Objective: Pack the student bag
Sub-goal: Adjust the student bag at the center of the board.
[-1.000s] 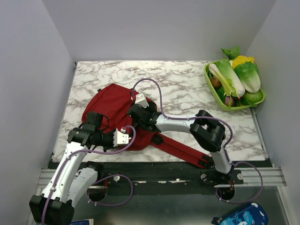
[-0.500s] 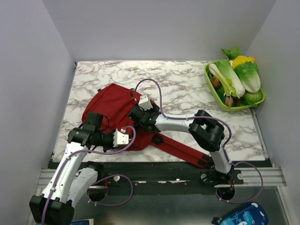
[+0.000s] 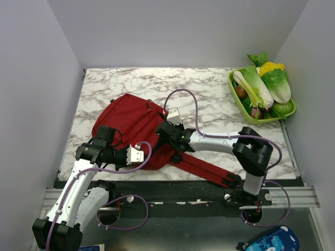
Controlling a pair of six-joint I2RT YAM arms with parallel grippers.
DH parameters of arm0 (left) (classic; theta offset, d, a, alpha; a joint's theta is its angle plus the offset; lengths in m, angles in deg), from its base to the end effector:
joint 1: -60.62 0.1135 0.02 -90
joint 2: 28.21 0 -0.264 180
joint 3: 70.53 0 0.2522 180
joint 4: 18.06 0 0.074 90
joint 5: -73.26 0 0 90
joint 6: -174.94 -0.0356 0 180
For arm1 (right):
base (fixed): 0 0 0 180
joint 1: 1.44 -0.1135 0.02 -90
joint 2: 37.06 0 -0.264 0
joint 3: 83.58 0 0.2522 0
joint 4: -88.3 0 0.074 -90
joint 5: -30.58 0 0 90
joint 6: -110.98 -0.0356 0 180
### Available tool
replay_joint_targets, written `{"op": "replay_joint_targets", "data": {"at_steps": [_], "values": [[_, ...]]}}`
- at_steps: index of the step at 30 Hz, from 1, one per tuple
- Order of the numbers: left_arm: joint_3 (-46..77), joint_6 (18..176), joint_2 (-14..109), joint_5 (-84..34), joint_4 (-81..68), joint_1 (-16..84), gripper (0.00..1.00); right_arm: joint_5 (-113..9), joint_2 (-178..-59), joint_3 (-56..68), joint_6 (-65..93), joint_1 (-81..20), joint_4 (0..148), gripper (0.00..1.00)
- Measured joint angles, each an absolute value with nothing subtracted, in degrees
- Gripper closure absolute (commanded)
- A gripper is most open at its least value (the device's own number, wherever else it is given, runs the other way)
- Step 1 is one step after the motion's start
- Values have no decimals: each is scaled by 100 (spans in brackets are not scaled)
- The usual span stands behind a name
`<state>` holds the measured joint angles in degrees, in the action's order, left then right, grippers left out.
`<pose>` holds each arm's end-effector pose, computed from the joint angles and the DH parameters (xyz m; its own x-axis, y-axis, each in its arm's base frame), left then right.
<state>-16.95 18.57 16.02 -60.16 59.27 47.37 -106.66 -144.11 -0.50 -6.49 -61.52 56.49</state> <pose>0.1084 -0.0507 0.2461 0.0206 0.6788 -0.7341 0.9940 0.0650 0.0881 0.2137 0.3190 0.1823 -0.5424 -0.3146 -0.7790 -0.1491 0.9486 -0.2792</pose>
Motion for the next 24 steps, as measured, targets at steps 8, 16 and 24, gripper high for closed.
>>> {"op": "replay_joint_targets", "data": {"at_steps": [8,16,24], "values": [[-1717,1859,1501,-6018,6061,4700,98,-9604,-12771,-1639,-662,-6134,6397,91],[-1759,2006,1420,-6025,5988,4697,98,-8340,-11558,-2463,-220,-6130,6768,38],[-1822,2262,1180,-6025,5752,4667,100,-7398,-9112,-2542,385,-6132,6943,32]]}}
